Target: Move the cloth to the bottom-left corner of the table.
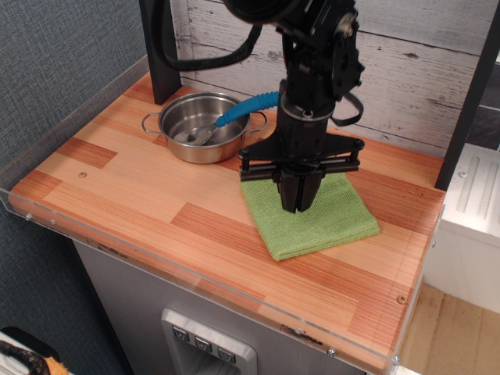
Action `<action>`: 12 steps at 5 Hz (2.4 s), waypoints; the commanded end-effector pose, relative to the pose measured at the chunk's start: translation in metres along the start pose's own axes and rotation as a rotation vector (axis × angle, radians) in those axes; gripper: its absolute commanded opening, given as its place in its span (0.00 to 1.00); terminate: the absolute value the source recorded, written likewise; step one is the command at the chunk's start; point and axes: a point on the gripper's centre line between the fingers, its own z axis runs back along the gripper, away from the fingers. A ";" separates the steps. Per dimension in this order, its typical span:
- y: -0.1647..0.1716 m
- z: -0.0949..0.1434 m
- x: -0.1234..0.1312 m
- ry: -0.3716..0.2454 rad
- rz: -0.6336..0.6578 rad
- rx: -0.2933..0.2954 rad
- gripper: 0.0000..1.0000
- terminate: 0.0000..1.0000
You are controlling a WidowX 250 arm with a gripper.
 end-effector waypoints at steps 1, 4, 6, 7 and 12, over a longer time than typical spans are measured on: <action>0.003 -0.008 0.010 -0.022 -0.045 -0.075 0.00 0.00; 0.031 -0.022 0.018 0.030 -0.245 -0.105 0.00 0.00; 0.073 -0.024 0.025 0.091 -0.495 0.050 0.00 0.00; 0.096 -0.024 0.022 0.168 -0.618 0.086 0.00 0.00; 0.191 -0.025 0.079 0.026 -1.051 0.219 0.00 0.00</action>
